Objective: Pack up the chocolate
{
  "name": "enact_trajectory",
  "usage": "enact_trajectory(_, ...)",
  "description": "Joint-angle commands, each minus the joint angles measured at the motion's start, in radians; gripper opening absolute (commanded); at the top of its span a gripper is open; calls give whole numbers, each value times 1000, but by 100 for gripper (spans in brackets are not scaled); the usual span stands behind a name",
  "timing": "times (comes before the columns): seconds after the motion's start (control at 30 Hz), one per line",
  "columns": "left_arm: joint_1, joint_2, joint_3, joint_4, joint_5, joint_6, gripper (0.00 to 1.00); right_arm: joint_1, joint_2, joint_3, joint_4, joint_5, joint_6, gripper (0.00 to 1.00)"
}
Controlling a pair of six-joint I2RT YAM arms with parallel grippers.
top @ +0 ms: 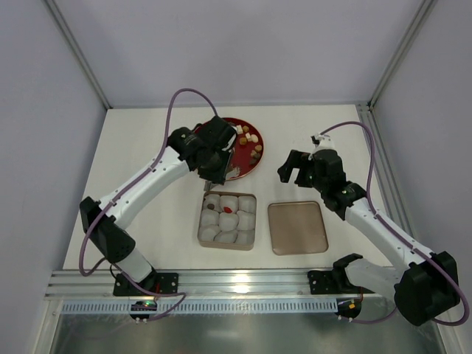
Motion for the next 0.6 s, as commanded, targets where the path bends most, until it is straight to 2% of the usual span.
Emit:
enact_trajectory(0.0, -35, -66, -29, -2, 7, -30, 28, -2, 4, 33, 49, 4, 14, 100)
enact_trajectory(0.3, -134, -161, -134, 8, 0, -88, 28, -2, -1, 32, 36, 19, 14, 100)
enact_trajectory(0.57, -199, -186, -200, 31, -8, -127, 28, -2, -12, 32, 27, 19, 12, 100)
